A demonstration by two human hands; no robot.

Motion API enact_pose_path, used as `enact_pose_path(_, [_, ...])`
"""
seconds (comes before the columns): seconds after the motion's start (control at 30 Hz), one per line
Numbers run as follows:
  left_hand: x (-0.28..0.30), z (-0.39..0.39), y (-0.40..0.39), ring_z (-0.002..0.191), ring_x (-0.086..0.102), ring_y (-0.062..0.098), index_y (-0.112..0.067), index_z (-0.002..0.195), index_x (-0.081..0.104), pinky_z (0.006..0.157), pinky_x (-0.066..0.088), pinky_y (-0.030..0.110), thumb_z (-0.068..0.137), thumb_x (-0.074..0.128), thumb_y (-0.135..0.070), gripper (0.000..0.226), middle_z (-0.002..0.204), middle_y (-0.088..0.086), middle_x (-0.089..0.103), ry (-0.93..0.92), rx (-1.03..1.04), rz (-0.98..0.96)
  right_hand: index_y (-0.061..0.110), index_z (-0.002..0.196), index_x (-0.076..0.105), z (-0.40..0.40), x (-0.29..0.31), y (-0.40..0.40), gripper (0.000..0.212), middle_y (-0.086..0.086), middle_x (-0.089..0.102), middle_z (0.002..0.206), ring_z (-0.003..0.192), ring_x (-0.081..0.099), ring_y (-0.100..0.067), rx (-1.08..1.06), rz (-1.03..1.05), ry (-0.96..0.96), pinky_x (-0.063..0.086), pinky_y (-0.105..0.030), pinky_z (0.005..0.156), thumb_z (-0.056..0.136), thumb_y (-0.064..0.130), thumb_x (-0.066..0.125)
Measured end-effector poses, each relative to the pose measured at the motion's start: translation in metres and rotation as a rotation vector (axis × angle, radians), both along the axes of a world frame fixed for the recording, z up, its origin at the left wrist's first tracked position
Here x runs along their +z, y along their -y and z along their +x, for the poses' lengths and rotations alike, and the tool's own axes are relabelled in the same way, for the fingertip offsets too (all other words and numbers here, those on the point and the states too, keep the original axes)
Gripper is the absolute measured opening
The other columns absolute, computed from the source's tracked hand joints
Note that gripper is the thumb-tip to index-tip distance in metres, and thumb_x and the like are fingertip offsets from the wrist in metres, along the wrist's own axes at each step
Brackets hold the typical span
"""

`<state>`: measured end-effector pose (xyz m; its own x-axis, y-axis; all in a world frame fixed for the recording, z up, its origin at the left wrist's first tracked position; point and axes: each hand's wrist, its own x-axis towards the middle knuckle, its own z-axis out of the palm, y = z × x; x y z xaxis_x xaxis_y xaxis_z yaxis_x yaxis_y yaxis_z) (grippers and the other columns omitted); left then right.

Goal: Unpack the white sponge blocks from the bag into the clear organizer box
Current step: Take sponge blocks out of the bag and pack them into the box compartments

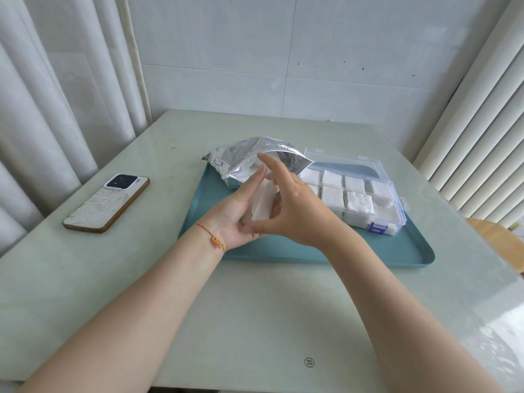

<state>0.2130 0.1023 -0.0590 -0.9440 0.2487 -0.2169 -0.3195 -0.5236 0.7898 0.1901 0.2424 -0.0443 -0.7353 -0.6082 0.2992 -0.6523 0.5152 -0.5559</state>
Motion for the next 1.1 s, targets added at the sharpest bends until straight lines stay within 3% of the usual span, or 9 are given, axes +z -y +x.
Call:
enact_pose_path(0.07, [-0.0004,-0.0004,-0.0002,0.110,0.051,0.020,-0.019,0.120,0.052,0.083,0.050,0.028,0.086,0.053,-0.067,0.059,0.116,0.006,0.050,-0.025,0.021,-0.005,0.040,0.152,0.009,-0.0005,-0.0002,-0.0019,0.122,0.009,0.042,0.126,0.119,0.041,-0.013,0.019,0.071,0.009,0.041,-0.043,0.101,0.059,0.047,0.088])
enact_pose_path(0.17, [0.0026,-0.0001,0.0014,0.091,0.066,0.019,-0.016,0.111,0.065,0.075,0.056,0.029,0.085,0.047,-0.072,0.064,0.101,0.005,0.065,0.005,0.031,0.013,0.042,0.152,0.002,-0.0026,-0.0030,-0.0025,0.123,0.007,0.042,0.134,0.125,0.039,-0.017,0.021,0.177,-0.052,0.039,-0.044,0.103,0.061,0.051,0.085])
enact_pose_path(0.27, [0.0048,0.0024,0.0009,0.079,0.070,0.015,-0.019,0.091,0.075,0.068,0.056,0.026,0.087,0.046,-0.070,0.058,0.087,0.000,0.071,0.010,-0.003,0.010,0.040,0.153,0.007,-0.0033,-0.0017,-0.0021,0.114,0.009,0.044,0.122,0.121,0.044,-0.018,0.001,0.064,-0.041,0.044,-0.045,0.099,0.068,0.044,0.082])
enact_pose_path(0.43, [0.0032,0.0030,-0.0004,0.093,0.062,0.012,-0.026,0.095,0.070,0.077,0.047,0.026,0.083,0.058,-0.062,0.040,0.098,-0.004,0.062,0.012,-0.027,-0.015,0.047,0.151,0.004,-0.0026,-0.0016,-0.0005,0.119,0.008,0.044,0.131,0.118,0.040,-0.011,0.015,0.030,0.001,0.046,-0.047,0.096,0.063,0.044,0.084])
enact_pose_path(0.6, [0.0057,0.0046,-0.0022,0.087,0.066,0.010,-0.027,0.089,0.072,0.069,0.052,0.024,0.082,0.055,-0.062,0.039,0.096,-0.006,0.064,0.012,-0.008,0.033,0.050,0.150,0.003,-0.0004,-0.0013,0.0027,0.112,0.008,0.049,0.123,0.117,0.048,-0.011,0.067,-0.067,0.046,0.047,-0.050,0.094,0.064,0.043,0.074])
enact_pose_path(0.73, [0.0068,0.0055,-0.0033,0.099,0.051,0.013,-0.028,0.096,0.064,0.079,0.041,0.026,0.082,0.061,-0.067,0.041,0.098,-0.003,0.053,0.016,-0.005,-0.020,0.051,0.150,-0.002,-0.0001,-0.0010,-0.0003,0.125,0.009,0.044,0.127,0.086,0.046,0.005,0.088,-0.017,0.052,0.047,-0.044,0.093,0.064,0.032,0.087])
enact_pose_path(0.9, [0.0029,0.0056,-0.0012,0.080,0.069,0.008,-0.024,0.082,0.078,0.071,0.053,0.020,0.083,0.062,-0.042,0.025,0.087,-0.006,0.071,-0.004,-0.022,0.023,0.041,0.153,0.000,-0.0029,-0.0018,-0.0002,0.121,0.007,0.050,0.089,0.073,0.046,-0.003,0.033,-0.081,0.030,0.040,-0.028,0.073,0.069,0.034,0.087])
enact_pose_path(1.0, [0.0001,0.0054,-0.0001,0.083,0.068,0.010,-0.021,0.097,0.072,0.068,0.053,0.022,0.088,0.060,-0.029,0.016,0.092,-0.002,0.069,-0.037,-0.058,-0.008,0.048,0.151,-0.003,-0.0019,0.0023,-0.0043,0.132,0.007,0.048,0.117,0.096,0.047,0.001,0.038,-0.018,0.051,0.043,-0.039,0.096,0.059,0.041,0.092])
enact_pose_path(1.1, [0.0010,0.0055,0.0015,0.088,0.066,0.015,-0.020,0.103,0.070,0.072,0.051,0.025,0.091,0.055,-0.023,0.019,0.098,0.002,0.067,-0.099,-0.089,-0.012,0.053,0.149,-0.007,-0.0029,0.0021,-0.0044,0.135,0.007,0.050,0.122,0.086,0.043,0.008,0.047,0.019,0.067,0.045,-0.044,0.097,0.057,0.042,0.091])
